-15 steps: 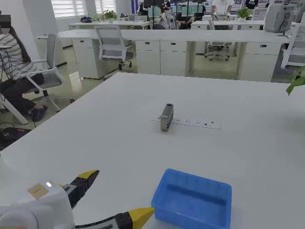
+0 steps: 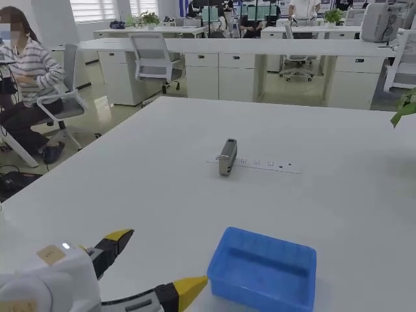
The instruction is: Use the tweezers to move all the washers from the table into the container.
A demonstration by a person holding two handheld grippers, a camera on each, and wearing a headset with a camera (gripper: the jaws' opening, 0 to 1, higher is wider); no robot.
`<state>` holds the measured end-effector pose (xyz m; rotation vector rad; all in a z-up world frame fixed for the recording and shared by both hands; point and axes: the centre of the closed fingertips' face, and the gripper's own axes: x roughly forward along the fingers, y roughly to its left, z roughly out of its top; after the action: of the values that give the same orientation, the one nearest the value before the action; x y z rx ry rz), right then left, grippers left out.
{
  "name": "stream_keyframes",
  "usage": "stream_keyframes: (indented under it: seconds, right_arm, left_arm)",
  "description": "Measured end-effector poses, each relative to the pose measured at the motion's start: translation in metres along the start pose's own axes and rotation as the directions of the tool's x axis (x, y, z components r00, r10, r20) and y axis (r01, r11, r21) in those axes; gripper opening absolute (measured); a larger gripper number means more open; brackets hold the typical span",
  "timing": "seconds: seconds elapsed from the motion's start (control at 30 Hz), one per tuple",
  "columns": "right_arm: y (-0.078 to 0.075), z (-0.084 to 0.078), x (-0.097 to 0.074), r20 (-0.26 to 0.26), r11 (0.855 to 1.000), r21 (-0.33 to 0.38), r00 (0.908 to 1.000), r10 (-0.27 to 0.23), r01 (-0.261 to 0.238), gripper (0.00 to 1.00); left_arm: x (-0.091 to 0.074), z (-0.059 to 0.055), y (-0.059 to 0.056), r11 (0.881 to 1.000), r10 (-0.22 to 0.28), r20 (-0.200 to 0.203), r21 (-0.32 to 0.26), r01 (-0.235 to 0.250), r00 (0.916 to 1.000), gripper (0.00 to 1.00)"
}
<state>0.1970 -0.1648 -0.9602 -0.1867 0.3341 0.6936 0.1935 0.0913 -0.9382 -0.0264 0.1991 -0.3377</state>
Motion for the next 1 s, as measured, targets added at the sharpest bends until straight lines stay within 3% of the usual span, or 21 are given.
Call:
stream_keyframes:
  seconds: [0.6, 0.8, 1.0]
  right_arm:
    - [0.004, 0.001, 0.0, 0.007, 1.0, -0.005, 0.9998, 0.017, -0.017, 0.78]
    - [0.015, 0.003, 0.001, 0.011, 0.998, -0.03, 0.998, 0.063, -0.062, 0.78]
    - [0.021, 0.003, 0.001, 0.004, 0.995, -0.046, 0.9961, 0.088, -0.088, 0.75]
  left_arm:
    - [0.001, -0.003, 0.0, 1.0, -0.006, -0.016, 0.0, 0.006, 0.9999, 0.91]
    - [-0.002, 0.001, 0.009, 0.999, 0.034, 0.008, -0.031, -0.034, 0.9994, 0.92]
    - [-0.001, -0.001, 0.006, 0.999, 0.03, -0.008, -0.023, -0.03, 0.9995, 0.91]
